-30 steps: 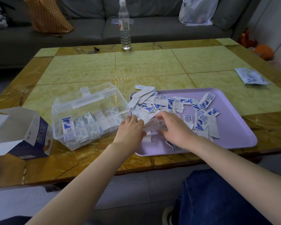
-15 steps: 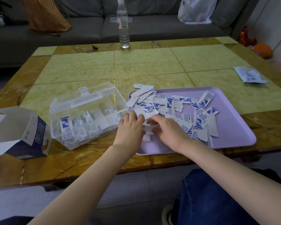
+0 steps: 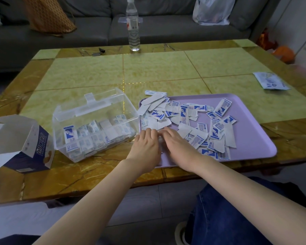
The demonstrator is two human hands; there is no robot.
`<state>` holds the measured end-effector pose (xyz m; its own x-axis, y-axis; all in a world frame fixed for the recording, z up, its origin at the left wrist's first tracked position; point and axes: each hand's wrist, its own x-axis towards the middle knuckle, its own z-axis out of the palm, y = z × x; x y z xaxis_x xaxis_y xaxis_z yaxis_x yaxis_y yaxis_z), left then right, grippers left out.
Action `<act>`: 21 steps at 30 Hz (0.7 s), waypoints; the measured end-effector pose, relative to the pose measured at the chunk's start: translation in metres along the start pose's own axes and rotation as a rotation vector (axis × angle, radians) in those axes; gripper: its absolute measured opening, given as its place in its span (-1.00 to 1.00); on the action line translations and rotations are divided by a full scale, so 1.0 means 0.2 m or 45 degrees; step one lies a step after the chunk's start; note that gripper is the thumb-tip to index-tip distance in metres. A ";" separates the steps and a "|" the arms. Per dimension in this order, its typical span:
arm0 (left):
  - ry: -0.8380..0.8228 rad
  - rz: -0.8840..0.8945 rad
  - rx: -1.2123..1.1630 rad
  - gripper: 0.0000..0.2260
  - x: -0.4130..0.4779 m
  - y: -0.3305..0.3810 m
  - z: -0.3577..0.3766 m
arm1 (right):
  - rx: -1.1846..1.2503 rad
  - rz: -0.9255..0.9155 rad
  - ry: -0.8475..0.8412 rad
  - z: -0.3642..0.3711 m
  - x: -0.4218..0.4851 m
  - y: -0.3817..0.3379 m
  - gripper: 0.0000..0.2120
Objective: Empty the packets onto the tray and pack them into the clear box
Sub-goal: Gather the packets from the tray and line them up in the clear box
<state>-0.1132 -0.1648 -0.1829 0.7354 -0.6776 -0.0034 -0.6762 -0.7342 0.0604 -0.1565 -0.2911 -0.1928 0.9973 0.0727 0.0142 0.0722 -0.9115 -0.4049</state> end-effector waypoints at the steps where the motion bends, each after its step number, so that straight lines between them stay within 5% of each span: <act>1: 0.000 -0.010 -0.013 -0.72 0.00 0.00 0.00 | -0.025 0.008 0.015 0.00 0.00 0.00 -0.61; 9: 0.077 -0.147 -0.452 -0.86 -0.03 -0.05 -0.04 | -0.078 0.056 0.143 -0.07 -0.01 0.02 -0.71; 14: -0.058 -0.096 -0.453 -0.96 -0.03 -0.05 -0.03 | 0.008 0.058 0.038 -0.06 -0.04 0.00 -0.57; 21: -0.086 -0.071 -0.511 -0.92 -0.01 -0.08 -0.06 | -0.101 0.027 0.032 -0.07 -0.02 -0.03 -0.68</act>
<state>-0.1033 -0.1507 -0.1710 0.7571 -0.6481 -0.0824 -0.5546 -0.7043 0.4432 -0.1605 -0.2924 -0.1781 0.9986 0.0435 0.0297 0.0509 -0.9420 -0.3317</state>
